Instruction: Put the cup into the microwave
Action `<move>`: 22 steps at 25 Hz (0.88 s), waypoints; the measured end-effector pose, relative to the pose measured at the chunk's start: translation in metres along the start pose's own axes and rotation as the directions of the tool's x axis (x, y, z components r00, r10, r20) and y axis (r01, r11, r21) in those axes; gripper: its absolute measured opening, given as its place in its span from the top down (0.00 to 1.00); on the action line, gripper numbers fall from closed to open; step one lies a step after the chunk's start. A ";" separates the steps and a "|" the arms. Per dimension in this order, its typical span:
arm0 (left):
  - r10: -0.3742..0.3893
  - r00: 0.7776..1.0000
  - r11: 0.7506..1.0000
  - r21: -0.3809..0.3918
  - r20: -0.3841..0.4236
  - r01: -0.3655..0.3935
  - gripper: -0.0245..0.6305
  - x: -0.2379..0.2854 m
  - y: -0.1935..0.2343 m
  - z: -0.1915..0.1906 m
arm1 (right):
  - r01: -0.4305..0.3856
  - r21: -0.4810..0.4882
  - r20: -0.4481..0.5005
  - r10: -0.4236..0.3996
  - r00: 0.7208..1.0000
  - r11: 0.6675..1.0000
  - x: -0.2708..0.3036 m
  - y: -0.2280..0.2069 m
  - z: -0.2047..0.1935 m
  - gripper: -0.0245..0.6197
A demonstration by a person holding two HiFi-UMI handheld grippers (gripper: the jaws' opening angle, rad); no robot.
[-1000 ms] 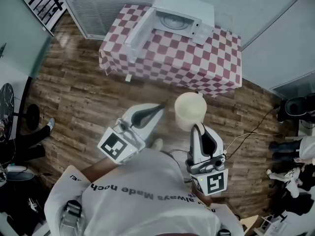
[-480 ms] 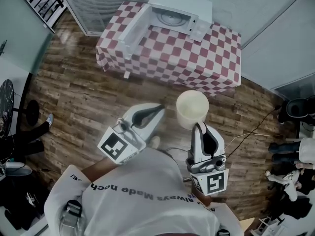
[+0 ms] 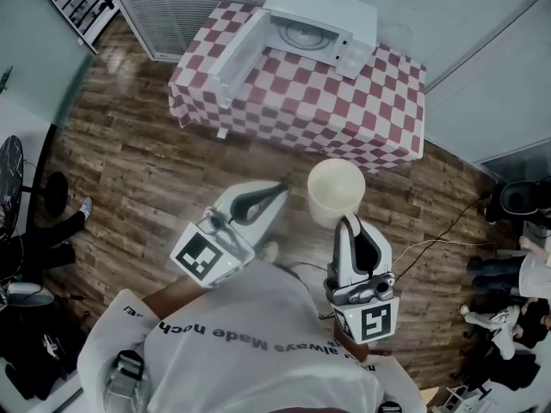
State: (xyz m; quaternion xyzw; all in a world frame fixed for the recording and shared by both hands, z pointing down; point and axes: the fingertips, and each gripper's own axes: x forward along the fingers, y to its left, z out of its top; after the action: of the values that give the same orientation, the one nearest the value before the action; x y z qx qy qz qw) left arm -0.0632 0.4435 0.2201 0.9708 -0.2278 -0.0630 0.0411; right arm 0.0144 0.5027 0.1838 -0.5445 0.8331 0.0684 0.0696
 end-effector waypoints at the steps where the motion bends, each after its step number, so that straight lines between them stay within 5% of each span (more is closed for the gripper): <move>1: 0.001 1.000 1.000 -0.002 0.004 -0.001 0.96 0.000 0.006 0.000 | -0.001 -0.002 0.000 0.001 1.000 1.000 0.006 0.000 -0.001 0.90; 22: -0.047 0.999 0.999 -0.007 0.018 0.047 0.96 0.024 0.209 0.037 | 0.030 -0.027 0.013 -0.030 0.999 0.999 0.213 -0.010 -0.032 0.90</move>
State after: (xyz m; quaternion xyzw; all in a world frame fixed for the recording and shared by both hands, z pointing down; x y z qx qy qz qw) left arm -0.1384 0.2438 0.2041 0.9751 -0.2052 -0.0732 0.0412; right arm -0.0624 0.3020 0.1739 -0.5575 0.8233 0.0820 0.0686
